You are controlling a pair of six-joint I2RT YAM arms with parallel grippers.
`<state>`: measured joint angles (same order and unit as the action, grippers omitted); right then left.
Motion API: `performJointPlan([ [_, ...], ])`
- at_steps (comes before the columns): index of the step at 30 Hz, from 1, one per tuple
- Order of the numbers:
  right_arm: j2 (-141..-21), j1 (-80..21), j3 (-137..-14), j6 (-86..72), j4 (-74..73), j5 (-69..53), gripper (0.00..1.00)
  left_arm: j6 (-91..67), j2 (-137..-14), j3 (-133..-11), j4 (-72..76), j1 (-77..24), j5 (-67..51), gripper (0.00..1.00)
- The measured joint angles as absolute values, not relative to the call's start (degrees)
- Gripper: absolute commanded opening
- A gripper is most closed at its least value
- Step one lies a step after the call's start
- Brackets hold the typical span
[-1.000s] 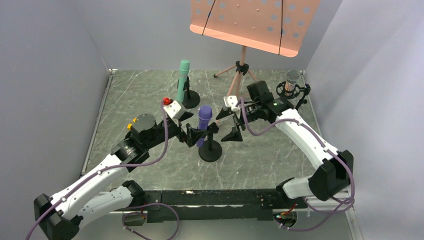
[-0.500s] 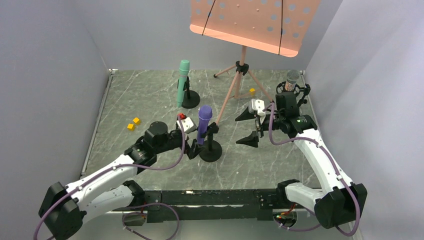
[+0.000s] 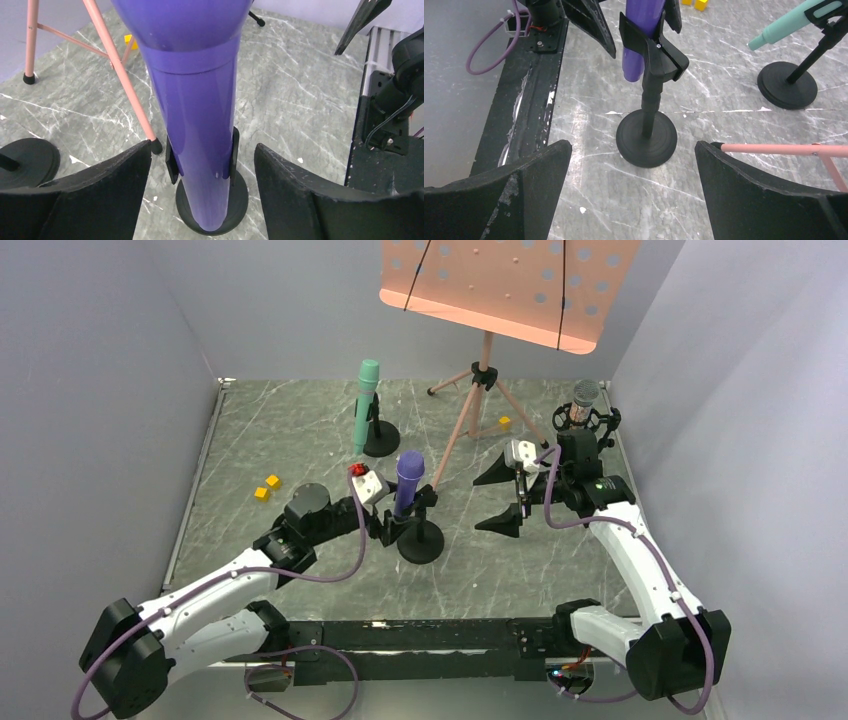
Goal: Attach the microphones to the stand
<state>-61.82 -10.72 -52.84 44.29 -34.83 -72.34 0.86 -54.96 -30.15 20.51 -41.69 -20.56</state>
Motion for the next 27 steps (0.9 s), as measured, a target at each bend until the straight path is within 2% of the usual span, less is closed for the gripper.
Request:
performJointPlan([
  [6, -61.1, -9.9, -50.8, 43.2, -33.1, -73.0, 1.0, -1.0, -54.8, -29.8, 21.6, -41.7, -20.8, 0.24],
  [10, -60.9, -9.5, -50.5, 43.5, -33.2, -73.8, 1.0, -1.7, -54.8, -29.9, 21.8, -41.7, -21.1, 0.04],
  [16, -60.9, -9.1, -50.5, 45.2, -34.4, -74.1, 1.0, -1.7, -51.5, -30.0, 17.5, -39.6, -18.8, 0.0],
  [22, -60.9, -8.9, -50.5, 47.3, -36.2, -74.3, 1.0, 0.1, -43.3, -29.9, 8.9, -27.7, -12.5, 0.0],
  [27, -61.4, -8.8, -50.5, 49.7, -38.9, -74.5, 1.0, 3.7, -42.0, -29.9, 8.3, -18.5, -5.7, 0.0],
])
